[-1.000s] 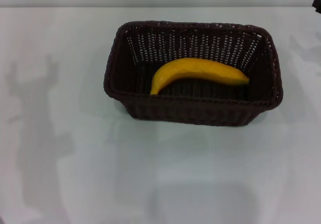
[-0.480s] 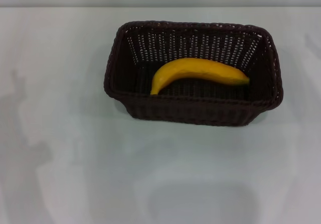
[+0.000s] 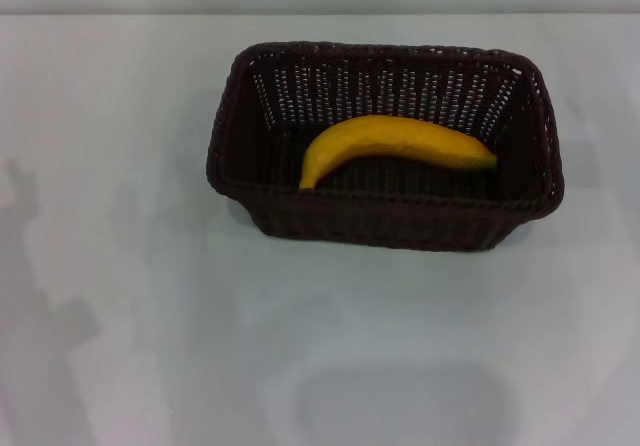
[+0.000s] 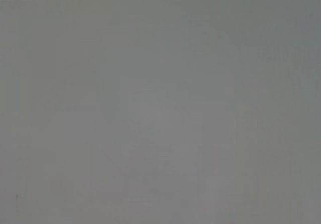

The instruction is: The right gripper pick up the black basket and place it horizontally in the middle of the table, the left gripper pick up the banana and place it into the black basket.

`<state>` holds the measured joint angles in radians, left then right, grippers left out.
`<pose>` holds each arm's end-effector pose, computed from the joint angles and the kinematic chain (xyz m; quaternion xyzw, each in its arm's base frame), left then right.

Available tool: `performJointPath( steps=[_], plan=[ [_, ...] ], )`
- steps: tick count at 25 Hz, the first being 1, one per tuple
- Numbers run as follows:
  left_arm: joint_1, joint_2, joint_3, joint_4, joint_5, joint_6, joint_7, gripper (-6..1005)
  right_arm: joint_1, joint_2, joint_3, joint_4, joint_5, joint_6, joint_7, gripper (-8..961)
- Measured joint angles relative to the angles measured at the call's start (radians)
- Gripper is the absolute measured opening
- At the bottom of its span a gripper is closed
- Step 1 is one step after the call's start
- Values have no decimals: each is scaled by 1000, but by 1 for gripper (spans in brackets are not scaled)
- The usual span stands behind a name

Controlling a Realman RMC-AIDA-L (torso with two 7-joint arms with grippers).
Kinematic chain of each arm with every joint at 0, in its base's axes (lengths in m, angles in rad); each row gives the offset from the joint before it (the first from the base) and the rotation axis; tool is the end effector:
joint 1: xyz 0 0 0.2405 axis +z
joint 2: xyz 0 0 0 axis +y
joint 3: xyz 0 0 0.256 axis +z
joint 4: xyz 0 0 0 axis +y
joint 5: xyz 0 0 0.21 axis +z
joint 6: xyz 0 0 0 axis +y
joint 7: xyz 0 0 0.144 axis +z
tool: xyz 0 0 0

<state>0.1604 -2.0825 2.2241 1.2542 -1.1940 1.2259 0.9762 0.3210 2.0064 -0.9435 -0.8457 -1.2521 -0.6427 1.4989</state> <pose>-0.2658 0.2448 0.0477 -0.4657 -0.1977 -0.1892 0.8416 0.3413 0.3872 0.1289 -0.6713 0.3847 0.2974 0.5593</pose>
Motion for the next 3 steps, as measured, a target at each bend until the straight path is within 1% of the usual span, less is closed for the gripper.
performJointPath(
  steps=[3],
  plan=[
    [0, 0, 12, 1, -17, 0, 0, 879, 3, 0, 20, 14, 9, -4, -16, 841]
  ],
)
